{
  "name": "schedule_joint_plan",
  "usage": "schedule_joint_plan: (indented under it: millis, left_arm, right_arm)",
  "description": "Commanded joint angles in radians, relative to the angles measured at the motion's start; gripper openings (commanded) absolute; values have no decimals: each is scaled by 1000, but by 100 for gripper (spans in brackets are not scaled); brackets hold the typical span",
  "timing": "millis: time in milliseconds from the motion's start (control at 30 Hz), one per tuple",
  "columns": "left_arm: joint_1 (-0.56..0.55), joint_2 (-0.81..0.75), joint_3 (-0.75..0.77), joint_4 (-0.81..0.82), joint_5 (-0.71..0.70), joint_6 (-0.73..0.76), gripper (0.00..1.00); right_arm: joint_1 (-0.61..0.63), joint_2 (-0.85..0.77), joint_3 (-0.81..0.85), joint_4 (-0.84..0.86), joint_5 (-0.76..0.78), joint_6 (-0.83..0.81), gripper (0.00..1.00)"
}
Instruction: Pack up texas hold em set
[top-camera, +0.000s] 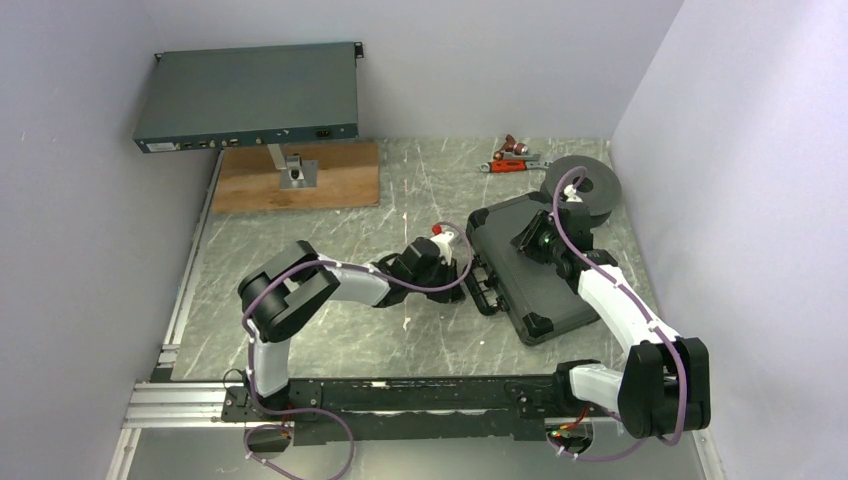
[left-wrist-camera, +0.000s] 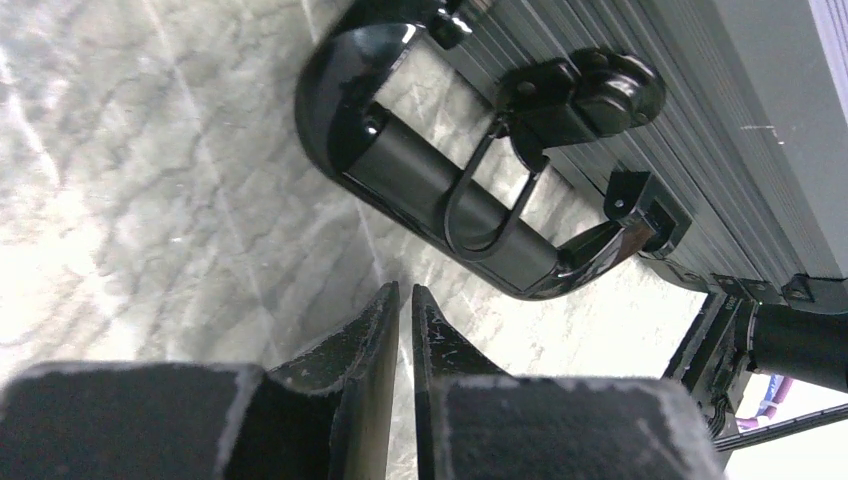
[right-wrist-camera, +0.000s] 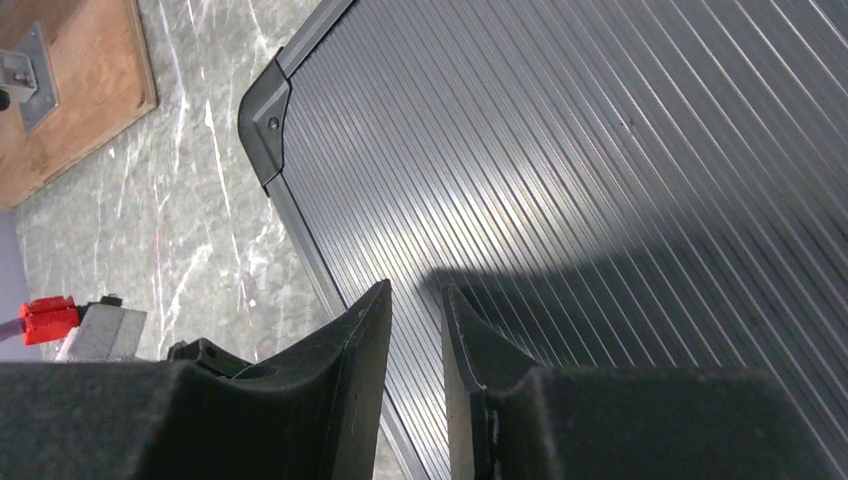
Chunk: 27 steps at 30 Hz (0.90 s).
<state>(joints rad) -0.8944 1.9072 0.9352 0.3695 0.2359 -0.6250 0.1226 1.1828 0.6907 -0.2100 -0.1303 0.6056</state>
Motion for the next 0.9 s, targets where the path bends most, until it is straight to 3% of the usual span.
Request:
schedule_joint_plan:
  millis: [0,400,867]
  left_arm:
    - [-31,18,53,8,-12,-15,15]
    - [-47,34,126,-81,-81,6,14]
    - [-47,38,128,-48,-102,-8,14]
  right_arm:
    - [6,53,-70,-233,21,-17,28]
    - [6,43,-66,-242,24,-20,28]
    - [6,39,-67,-246,26,-20,28]
